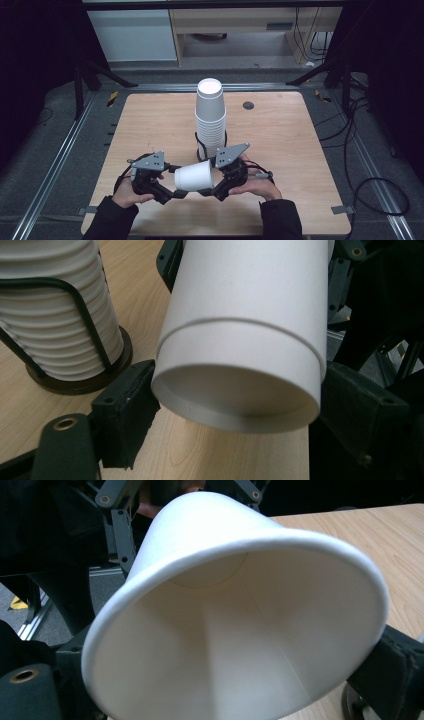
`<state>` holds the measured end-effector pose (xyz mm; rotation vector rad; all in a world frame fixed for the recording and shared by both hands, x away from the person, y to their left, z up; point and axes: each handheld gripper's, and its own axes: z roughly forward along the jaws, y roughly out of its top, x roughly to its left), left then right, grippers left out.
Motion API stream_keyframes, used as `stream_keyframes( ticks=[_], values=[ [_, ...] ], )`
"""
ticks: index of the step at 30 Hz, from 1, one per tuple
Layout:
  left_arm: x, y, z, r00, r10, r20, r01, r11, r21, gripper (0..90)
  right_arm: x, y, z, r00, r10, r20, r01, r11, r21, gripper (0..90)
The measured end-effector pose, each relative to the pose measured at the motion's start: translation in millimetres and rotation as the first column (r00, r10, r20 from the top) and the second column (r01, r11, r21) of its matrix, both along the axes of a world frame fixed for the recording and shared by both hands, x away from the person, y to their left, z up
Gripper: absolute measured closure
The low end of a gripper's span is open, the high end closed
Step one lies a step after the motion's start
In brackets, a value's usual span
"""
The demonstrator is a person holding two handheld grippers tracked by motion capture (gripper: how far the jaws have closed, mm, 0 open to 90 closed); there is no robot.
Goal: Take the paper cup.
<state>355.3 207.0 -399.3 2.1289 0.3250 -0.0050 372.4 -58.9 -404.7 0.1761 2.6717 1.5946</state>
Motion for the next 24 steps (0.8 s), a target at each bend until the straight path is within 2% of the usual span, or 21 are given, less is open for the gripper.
stream_keyframes(
  ticks=[2,8,11,15,20,24],
  values=[
    [0.1,0.3,-0.2,1.0,0.005,0.002,-0.005,0.9999,0.016,16.6,0.9,-2.2,0.7,1.0,-0.005,0.0,0.005,1.0,-0.012,8.2],
    [2.4,-0.5,-5.8,0.9995,0.024,0.019,-0.026,0.995,0.096,14.7,6.0,-7.0,7.2,0.9997,-0.019,0.016,0.02,0.995,-0.095,8.0],
    [3.3,-2.3,-8.9,0.9994,0.028,0.022,-0.031,0.9912,0.128,14.4,8.4,-5.1,9.8,0.9995,-0.015,0.029,0.019,0.987,-0.161,8.0],
    [3.1,-5.7,-12.4,0.9991,0.03,0.029,-0.034,0.9856,0.166,14.1,10.9,1.8,9.8,0.9996,0.002,0.029,0.005,0.976,-0.219,7.9],
    [3.3,-9.3,-15.8,0.999,0.022,0.038,-0.03,0.9771,0.211,13.5,13.3,12.9,7.4,0.9994,0.02,0.027,-0.013,0.964,-0.264,7.8],
    [3.4,-10.5,-17.3,0.999,0.02,0.041,-0.029,0.9729,0.23,13.4,14.4,23.6,5.1,0.9987,0.041,0.03,-0.03,0.952,-0.306,7.8]
  ],
)
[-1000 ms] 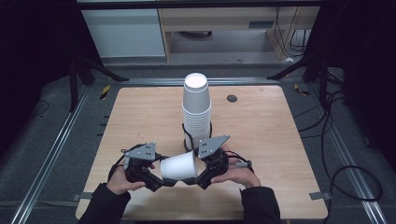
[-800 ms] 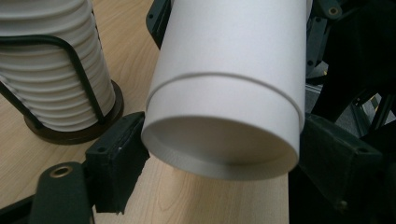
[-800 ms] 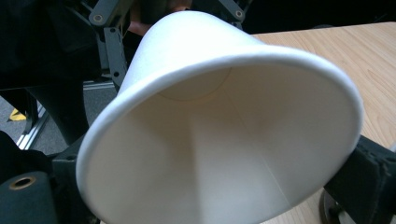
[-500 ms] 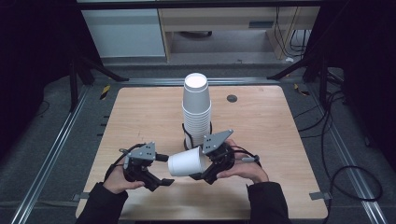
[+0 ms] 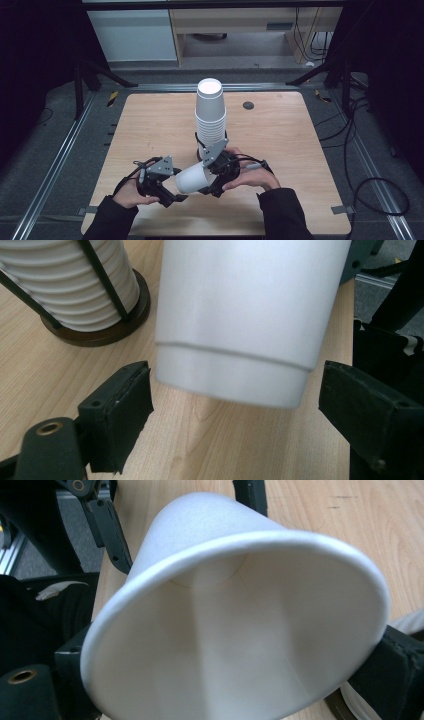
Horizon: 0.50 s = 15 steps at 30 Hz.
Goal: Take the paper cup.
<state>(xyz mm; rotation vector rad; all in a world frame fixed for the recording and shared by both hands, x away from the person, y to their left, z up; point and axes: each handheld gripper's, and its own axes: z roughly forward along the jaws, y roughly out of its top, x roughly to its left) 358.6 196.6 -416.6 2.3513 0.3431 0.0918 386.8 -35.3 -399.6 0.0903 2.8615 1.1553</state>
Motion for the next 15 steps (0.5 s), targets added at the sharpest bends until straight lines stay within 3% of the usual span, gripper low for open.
stream_keyframes(
  ticks=[5,15],
  values=[
    [-0.2,-1.6,-1.9,1.0,0.006,0.008,-0.006,0.9997,0.025,13.5,-0.4,13.2,-3.6,0.9999,0.015,0.004,-0.015,0.999,-0.045,7.7],
    [-0.7,-3.6,-3.7,0.9999,-0.001,0.014,0.0,0.9983,0.058,14.7,-0.8,28.8,-8.6,0.9993,0.035,-0.007,-0.036,0.998,-0.061,7.6]
  ],
)
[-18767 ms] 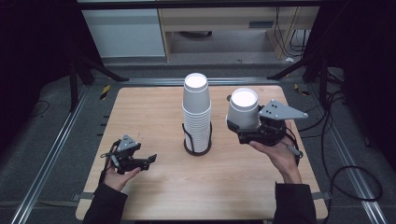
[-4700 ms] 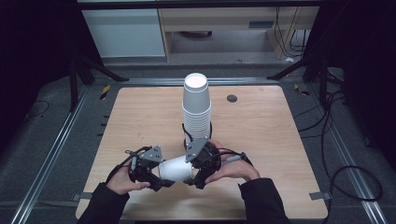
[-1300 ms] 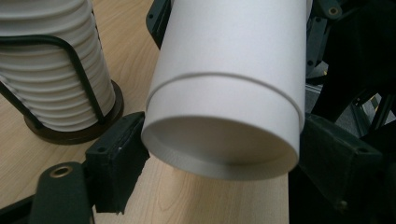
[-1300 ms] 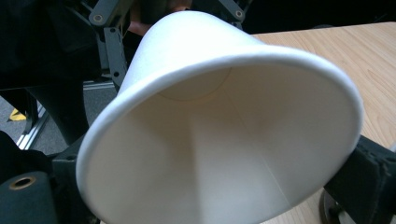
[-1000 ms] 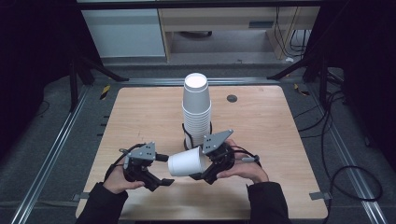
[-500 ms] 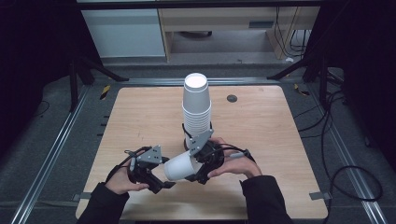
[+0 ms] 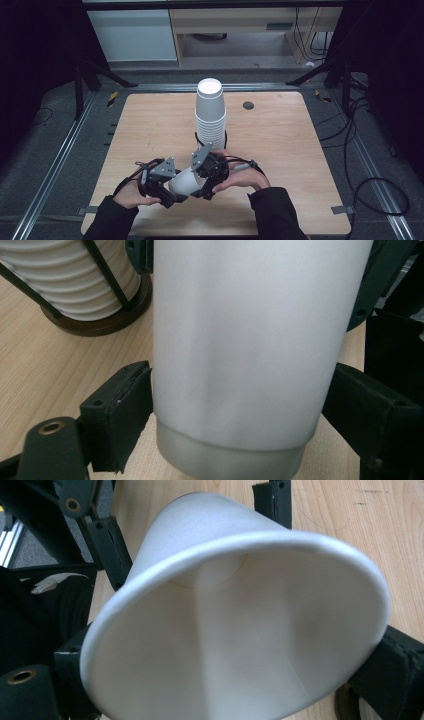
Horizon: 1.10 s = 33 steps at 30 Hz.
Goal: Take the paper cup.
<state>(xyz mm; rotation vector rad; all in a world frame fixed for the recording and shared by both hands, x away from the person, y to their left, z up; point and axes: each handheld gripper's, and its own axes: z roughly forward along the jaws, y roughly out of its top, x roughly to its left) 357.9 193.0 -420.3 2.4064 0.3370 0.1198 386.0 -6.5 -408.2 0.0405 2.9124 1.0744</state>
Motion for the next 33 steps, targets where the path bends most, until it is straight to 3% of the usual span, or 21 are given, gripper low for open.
stream_keyframes(
  ticks=[7,22,27,33],
  values=[
    [-0.4,-2.8,-2.4,1.0,-0.008,0.001,0.008,0.9996,0.027,16.7,-0.3,3.5,0.4,1.0,0.004,-0.003,-0.004,1.0,0.01,7.6],
    [-1.4,-2.8,-1.9,1.0,-0.004,0.008,0.004,0.999,0.045,22.0,-0.4,6.9,-0.4,0.9998,0.015,-0.013,-0.014,1.0,0.02,6.5],
    [-1.6,-2.1,-0.8,1.0,-0.003,0.003,0.003,0.9995,0.031,22.1,-0.6,5.6,-0.2,0.9999,0.009,-0.01,-0.008,0.999,0.042,5.8],
    [-0.2,-0.2,-1.9,1.0,0.002,0.001,-0.002,0.9989,0.047,22.2,0.1,-0.1,5.7,0.9994,-0.011,-0.032,0.013,0.997,0.079,4.6]
  ],
)
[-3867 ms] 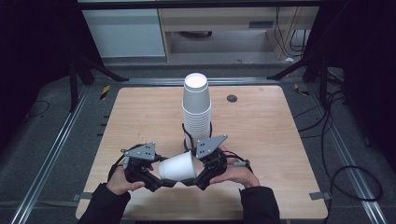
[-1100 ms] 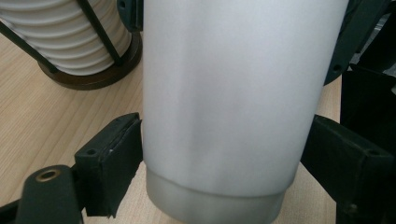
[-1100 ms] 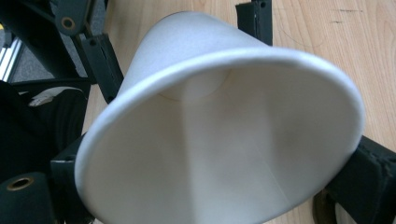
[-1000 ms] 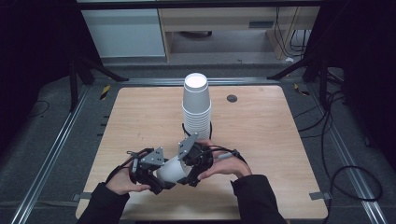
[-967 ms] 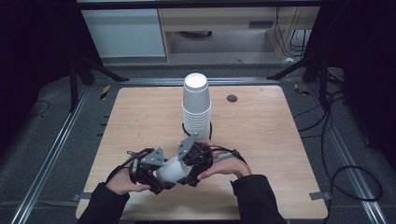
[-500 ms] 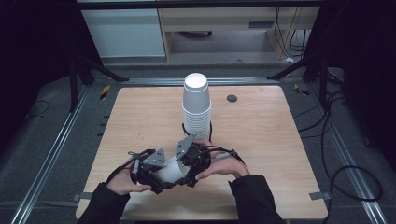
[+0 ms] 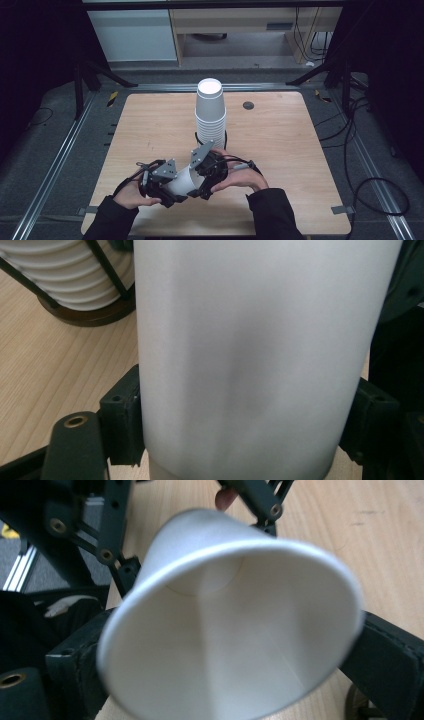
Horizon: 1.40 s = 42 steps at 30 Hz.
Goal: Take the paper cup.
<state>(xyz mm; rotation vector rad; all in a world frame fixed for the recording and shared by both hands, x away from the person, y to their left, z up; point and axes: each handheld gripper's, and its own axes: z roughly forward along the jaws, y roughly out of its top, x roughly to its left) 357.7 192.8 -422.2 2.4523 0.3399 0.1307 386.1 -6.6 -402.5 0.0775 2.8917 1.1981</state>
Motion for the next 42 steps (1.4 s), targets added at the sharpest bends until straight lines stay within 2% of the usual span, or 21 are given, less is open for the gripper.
stream_keyframes(
  ticks=[8,14,17,21,27,31,36,42],
  values=[
    [2.8,5.7,-0.3,0.9999,0.012,-0.006,-0.012,0.9999,-0.01,22.1,0.5,-15.6,10.1,0.9991,-0.041,0.012,0.04,0.998,0.05,3.4],
    [6.1,13.6,1.3,0.999,0.042,-0.012,-0.043,0.9973,-0.06,22.1,1.3,-30.8,15.5,0.9959,-0.089,0.014,0.087,0.99,0.107,3.5],
    [7.4,17.6,3.3,0.998,0.061,-0.017,-0.062,0.9918,-0.112,22.0,0.5,-38.4,15.4,0.9928,-0.119,0.012,0.116,0.984,0.136,3.5],
    [8.8,22.3,6.9,0.9962,0.086,-0.013,-0.087,0.9797,-0.181,22.0,-1.2,-46.4,13.2,0.9898,-0.142,0.006,0.139,0.975,0.174,3.5],
    [9.3,23.8,9.4,0.9943,0.106,-0.014,-0.106,0.9626,-0.25,22.0,-3.3,-55.5,8.8,0.982,-0.188,-0.018,0.187,0.953,0.239,3.6],
    [8.4,21.4,10.1,0.9944,0.105,-0.01,-0.104,0.959,-0.263,21.9,-5.0,-55.8,6.5,0.9813,-0.188,-0.039,0.192,0.941,0.28,3.6],
    [6.8,17.9,11.0,0.9942,0.108,0.003,-0.103,0.9568,-0.272,22.0,-5.5,-51.1,4.7,0.9815,-0.184,-0.054,0.192,0.933,0.304,3.6],
    [4.8,12.5,10.3,0.9956,0.093,0.006,-0.088,0.9597,-0.267,22.0,-4.0,-44.7,2.8,0.9802,-0.183,-0.077,0.198,0.921,0.335,3.5]
  ],
)
